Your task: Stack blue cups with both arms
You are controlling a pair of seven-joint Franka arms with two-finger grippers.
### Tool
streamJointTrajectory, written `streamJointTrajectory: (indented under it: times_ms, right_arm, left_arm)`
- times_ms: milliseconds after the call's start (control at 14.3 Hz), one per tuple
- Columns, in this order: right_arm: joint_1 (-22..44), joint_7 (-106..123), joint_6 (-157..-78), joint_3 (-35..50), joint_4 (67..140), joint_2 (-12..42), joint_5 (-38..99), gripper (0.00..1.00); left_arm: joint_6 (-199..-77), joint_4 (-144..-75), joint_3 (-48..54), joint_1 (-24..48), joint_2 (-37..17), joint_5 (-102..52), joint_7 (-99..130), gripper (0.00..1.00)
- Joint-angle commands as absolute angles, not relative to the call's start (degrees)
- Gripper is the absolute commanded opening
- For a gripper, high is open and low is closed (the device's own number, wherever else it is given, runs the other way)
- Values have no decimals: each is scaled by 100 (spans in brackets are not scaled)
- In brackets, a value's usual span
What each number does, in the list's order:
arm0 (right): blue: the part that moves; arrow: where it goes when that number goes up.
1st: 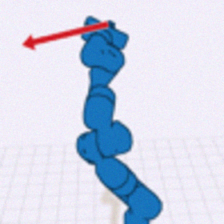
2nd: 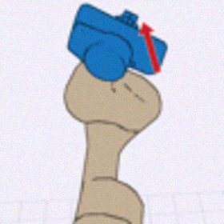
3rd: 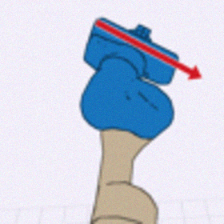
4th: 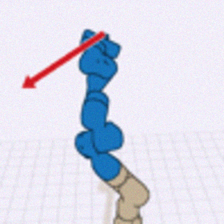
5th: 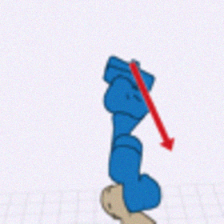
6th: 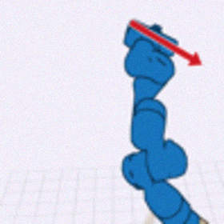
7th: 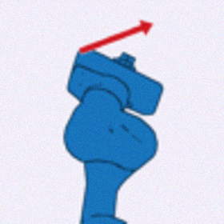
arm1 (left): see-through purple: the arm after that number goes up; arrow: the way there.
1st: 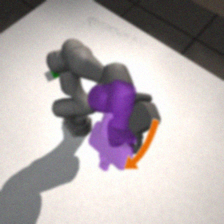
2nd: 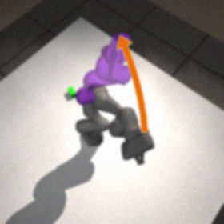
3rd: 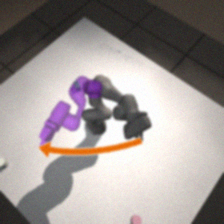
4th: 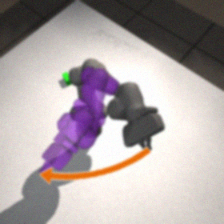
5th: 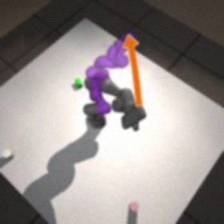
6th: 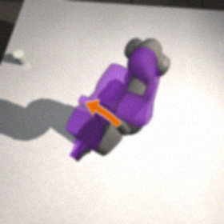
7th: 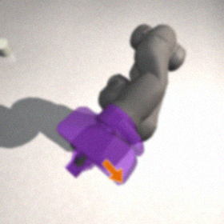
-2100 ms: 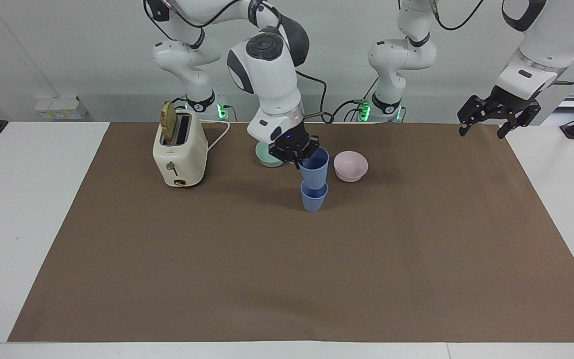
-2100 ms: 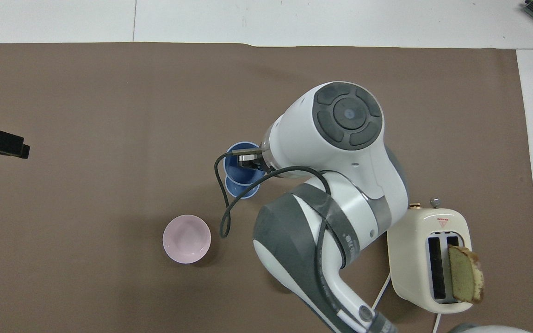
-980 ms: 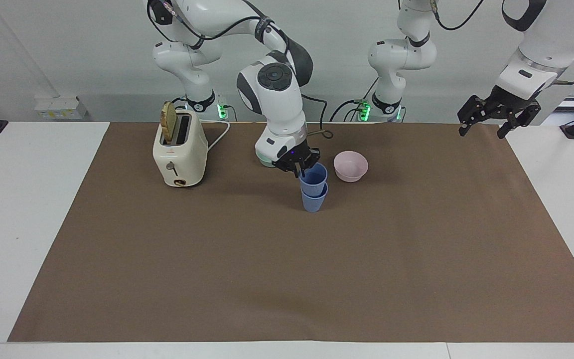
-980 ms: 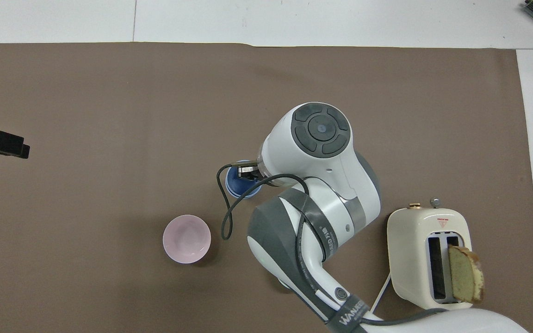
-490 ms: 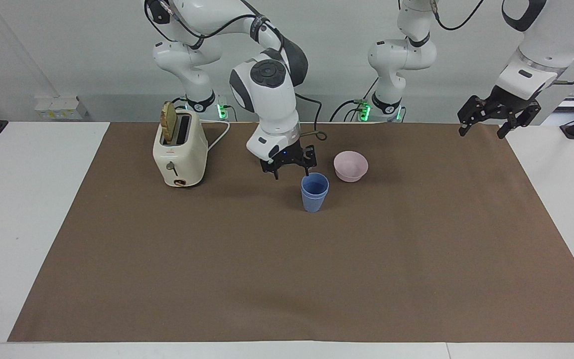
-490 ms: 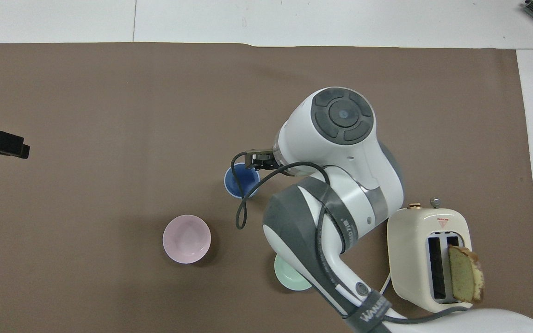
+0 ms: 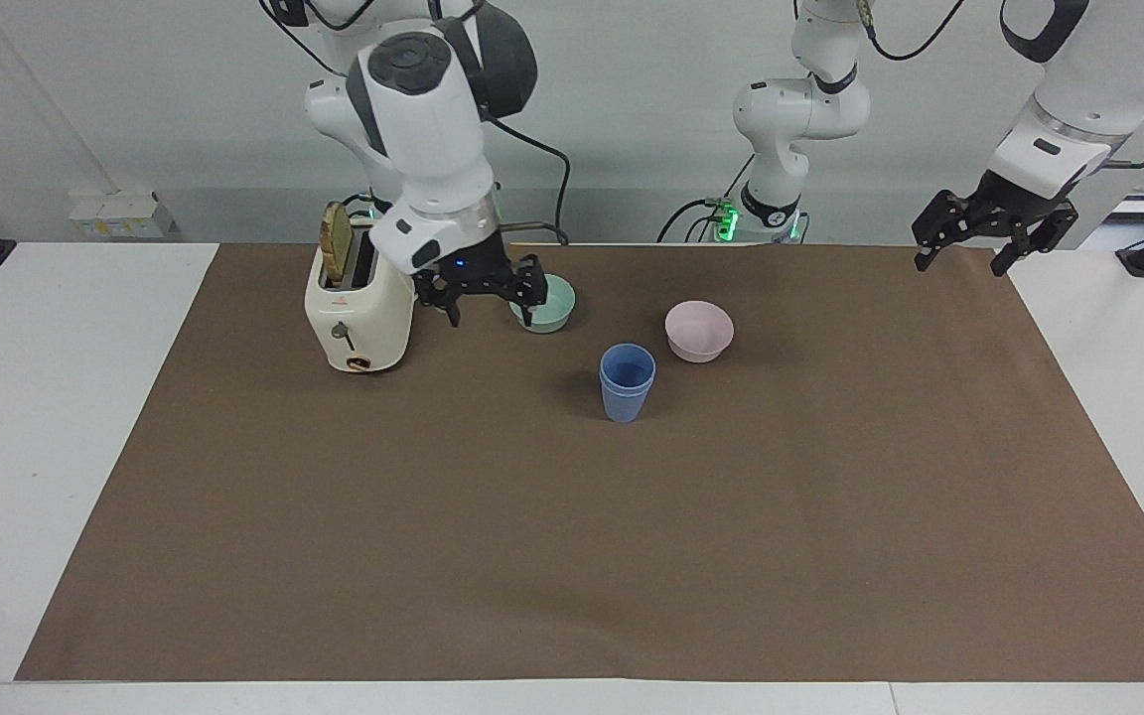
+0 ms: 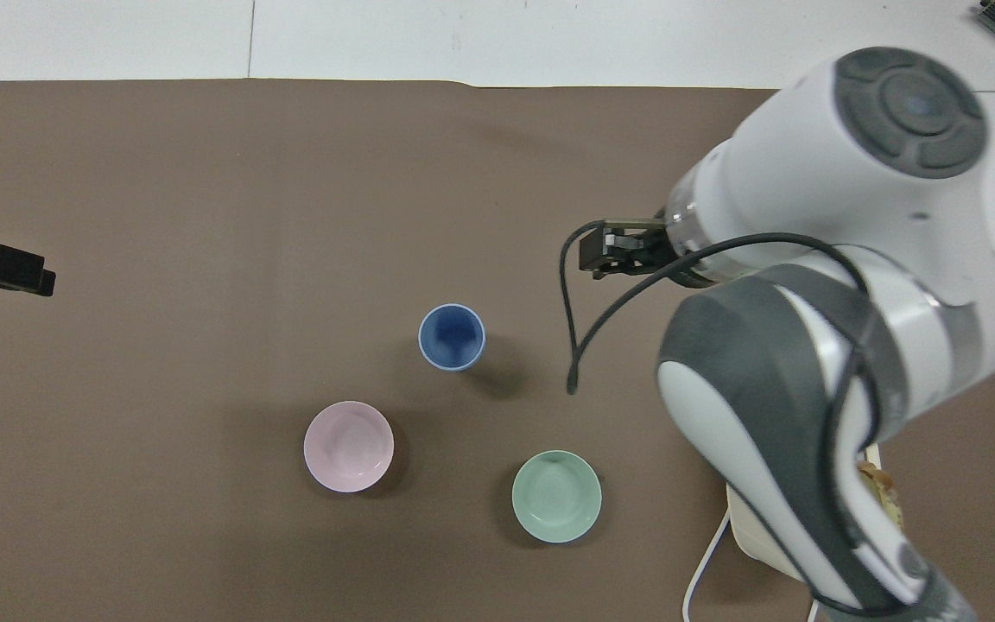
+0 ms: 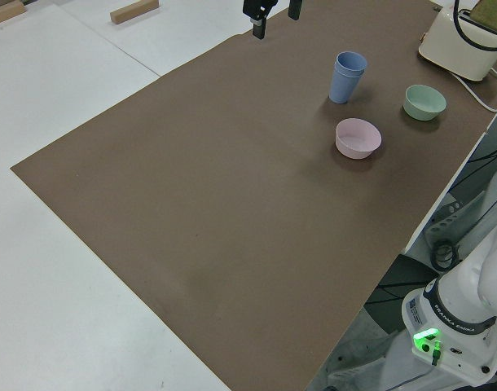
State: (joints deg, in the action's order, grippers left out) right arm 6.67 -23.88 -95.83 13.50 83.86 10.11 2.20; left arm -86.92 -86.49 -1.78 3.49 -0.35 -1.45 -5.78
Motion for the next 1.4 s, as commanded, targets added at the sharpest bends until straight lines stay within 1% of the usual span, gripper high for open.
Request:
streamJointTrajectory:
  times_ms: [0, 70, 210, 280, 420, 630, 770, 1330]
  right_arm:
    - [98, -1750, -9089, 1406, 8464, 406, 193, 100]
    - [-25, -1662, -8966, 1406, 8464, 256, 176, 100]
    - [-149, -1565, -8650, 1319, 8464, 133, 158, 100]
    - [-202, -1434, -8553, 1188, 8464, 27, 158, 100]
    - [-202, -935, -8438, 837, 8473, -9, 150, 100]
    - [-403, -275, -8429, 511, 8630, -105, 158, 100]
    - [-571, 270, -8420, 483, 8666, -123, 167, 100]
    - [-554, 308, -8595, 501, 8903, -237, 167, 100]
  left_arm:
    - [-8569, -8499, -114, 281, -88, -62, -545, 100]
    - [-8569, -8499, -114, 281, -88, -70, -545, 100]
    - [-8569, -8499, -114, 281, -88, -70, -545, 100]
    - [-8569, -8499, -114, 281, -88, -70, -545, 100]
    - [-8569, -8490, -123, 281, -88, -70, -545, 100]
    - [-8569, -8499, -123, 281, -88, -70, -545, 100]
    - [-8569, -8499, -114, 281, -88, -70, -545, 100]
    - [-8569, -8499, -123, 281, -88, -70, -545, 100]
